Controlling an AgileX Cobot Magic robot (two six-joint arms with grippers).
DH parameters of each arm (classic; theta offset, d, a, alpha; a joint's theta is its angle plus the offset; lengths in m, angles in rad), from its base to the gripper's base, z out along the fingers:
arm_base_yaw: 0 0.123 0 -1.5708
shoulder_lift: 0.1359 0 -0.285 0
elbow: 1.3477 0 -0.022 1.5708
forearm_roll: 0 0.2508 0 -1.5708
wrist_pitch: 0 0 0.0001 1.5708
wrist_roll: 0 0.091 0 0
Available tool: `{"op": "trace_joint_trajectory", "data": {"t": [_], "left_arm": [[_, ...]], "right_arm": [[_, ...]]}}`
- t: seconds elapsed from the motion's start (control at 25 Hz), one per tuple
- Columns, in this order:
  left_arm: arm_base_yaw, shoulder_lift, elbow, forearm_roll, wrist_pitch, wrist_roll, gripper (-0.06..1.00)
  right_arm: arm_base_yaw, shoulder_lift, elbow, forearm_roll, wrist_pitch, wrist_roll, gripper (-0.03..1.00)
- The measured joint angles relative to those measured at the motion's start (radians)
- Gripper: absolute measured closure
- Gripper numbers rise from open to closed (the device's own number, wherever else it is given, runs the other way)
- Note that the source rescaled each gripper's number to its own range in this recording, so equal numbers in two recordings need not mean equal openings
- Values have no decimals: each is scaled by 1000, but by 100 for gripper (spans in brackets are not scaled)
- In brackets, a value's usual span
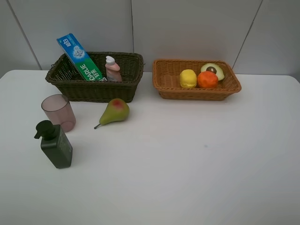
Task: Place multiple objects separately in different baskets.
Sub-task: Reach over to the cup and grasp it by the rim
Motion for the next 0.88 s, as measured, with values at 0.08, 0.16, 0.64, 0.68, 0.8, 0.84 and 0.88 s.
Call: {"op": "trace_joint_trajectory", "data": {"t": [0.08, 0.16, 0.64, 0.68, 0.8, 0.84, 0.88], "left_arm": [[0, 0, 0, -5, 0, 0, -6], [0, 0, 0, -7, 0, 0, -6], [0, 241, -208, -12, 20, 0, -6], [0, 278, -235, -15, 20, 0, -6], [0, 388, -308, -21, 20, 0, -6], [0, 428, -333, -27, 20, 0, -6], [0, 468, -355, -29, 20, 0, -6]], "right_arm": [[0, 0, 0, 0, 0, 0, -3], [0, 0, 0, 0, 0, 0, -3], [0, 0, 0, 0, -1, 0, -3], [0, 0, 0, 0, -1, 0, -3], [0, 0, 0, 0, -1, 0, -3], [0, 0, 0, 0, -1, 0, -3], [0, 0, 0, 0, -2, 0, -3]]}}
